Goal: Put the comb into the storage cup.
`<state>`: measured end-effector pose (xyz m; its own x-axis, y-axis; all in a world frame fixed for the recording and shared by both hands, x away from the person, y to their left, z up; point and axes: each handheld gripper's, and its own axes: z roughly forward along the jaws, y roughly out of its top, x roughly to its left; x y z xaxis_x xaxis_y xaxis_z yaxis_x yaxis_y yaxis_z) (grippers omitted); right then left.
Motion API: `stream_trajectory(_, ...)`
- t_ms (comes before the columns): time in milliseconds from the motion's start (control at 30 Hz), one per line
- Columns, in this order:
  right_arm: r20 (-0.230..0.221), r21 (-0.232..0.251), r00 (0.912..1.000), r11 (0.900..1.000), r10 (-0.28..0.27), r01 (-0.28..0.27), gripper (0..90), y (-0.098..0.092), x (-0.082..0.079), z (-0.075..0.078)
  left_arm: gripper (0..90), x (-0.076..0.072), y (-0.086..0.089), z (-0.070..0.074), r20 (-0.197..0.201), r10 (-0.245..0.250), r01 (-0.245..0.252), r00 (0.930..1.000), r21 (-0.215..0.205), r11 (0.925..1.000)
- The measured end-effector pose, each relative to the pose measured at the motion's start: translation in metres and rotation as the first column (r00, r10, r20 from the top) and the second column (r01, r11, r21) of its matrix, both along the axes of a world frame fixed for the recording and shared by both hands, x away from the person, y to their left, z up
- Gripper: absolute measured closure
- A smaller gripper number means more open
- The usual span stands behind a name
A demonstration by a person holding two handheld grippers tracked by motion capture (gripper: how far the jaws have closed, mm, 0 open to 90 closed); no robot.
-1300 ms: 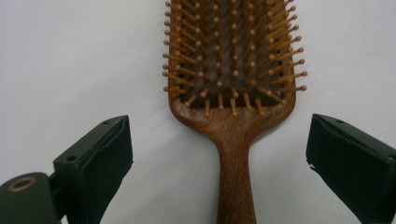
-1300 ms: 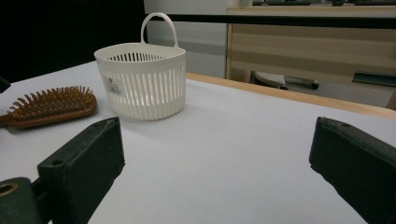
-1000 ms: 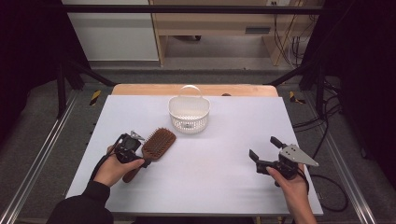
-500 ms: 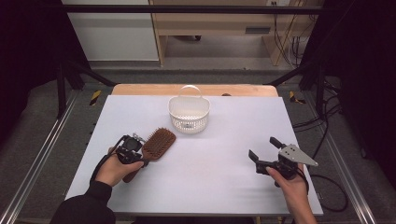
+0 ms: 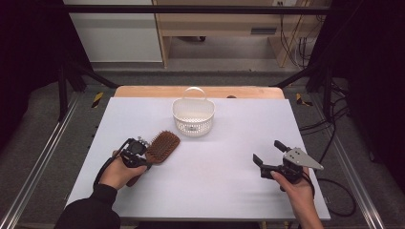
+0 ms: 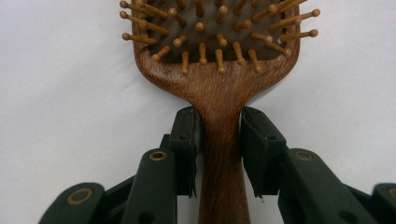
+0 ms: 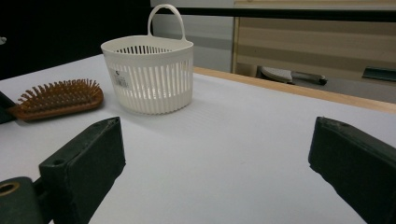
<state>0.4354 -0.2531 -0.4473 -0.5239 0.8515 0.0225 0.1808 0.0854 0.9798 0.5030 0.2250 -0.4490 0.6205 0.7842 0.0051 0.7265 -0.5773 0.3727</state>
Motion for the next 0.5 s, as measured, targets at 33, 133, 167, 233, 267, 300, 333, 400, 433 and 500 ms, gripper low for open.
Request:
stream_trajectory(33,0.0,0.0,1.0,1.0,0.0,0.0,3.8,0.0,0.0,0.0,67.0,0.0,0.0,0.0,0.0,0.0,0.0,1.0,0.0,1.0)
stream_trajectory(133,0.001,0.001,1.0,1.0,-0.001,0.001,3.9,-0.0011,0.0001,0.0,68.0,0.0003,0.0004,-0.0002,0.0,-0.011,0.011,0.9999,0.003,0.9999)
stream_trajectory(167,0.002,0.007,1.0,1.0,-0.006,0.006,3.9,-0.0014,0.0,0.0002,68.9,0.0004,0.0007,-0.0003,0.0,-0.01,0.01,0.9999,0.002,0.9999)
stream_trajectory(233,0.002,0.008,1.0,1.0,-0.007,0.007,3.9,-0.0021,-0.0002,0.0005,71.3,0.0007,0.0011,-0.0003,0.0,-0.009,0.009,1.0,0.002,1.0)
stream_trajectory(267,0.002,0.008,1.0,1.0,-0.006,0.006,3.9,-0.002,-0.0003,0.0005,71.6,0.0003,0.0014,-0.0005,0.003,-0.008,0.008,1.0,0.0,1.0)
stream_trajectory(300,0.003,0.008,1.0,1.0,-0.005,0.005,3.9,-0.0018,-0.0003,0.0005,71.7,0.0,0.0013,-0.0007,0.005,-0.009,0.009,0.9999,-0.001,1.0)
stream_trajectory(333,0.003,0.008,1.0,1.0,-0.005,0.005,3.9,-0.0018,-0.0003,0.0005,71.9,0.0,0.0013,-0.0007,0.005,-0.009,0.009,0.9999,-0.001,1.0)
stream_trajectory(400,0.003,0.007,1.0,1.0,-0.003,0.003,4.0,-0.0015,-0.0002,0.0005,72.0,-0.0015,0.0015,-0.0012,0.018,-0.008,0.008,0.9998,-0.005,1.0)
stream_trajectory(433,0.003,0.007,1.0,1.0,-0.003,0.003,4.0,-0.0015,-0.0002,0.0005,72.0,-0.0034,0.0013,-0.0015,0.032,-0.016,0.016,0.9994,-0.002,0.9999)
stream_trajectory(500,0.004,0.008,1.0,1.0,-0.003,0.003,4.0,-0.0016,-0.0001,0.0006,72.0,-0.0046,0.0014,-0.0017,0.042,-0.02,0.02,0.9989,0.0,0.9998)
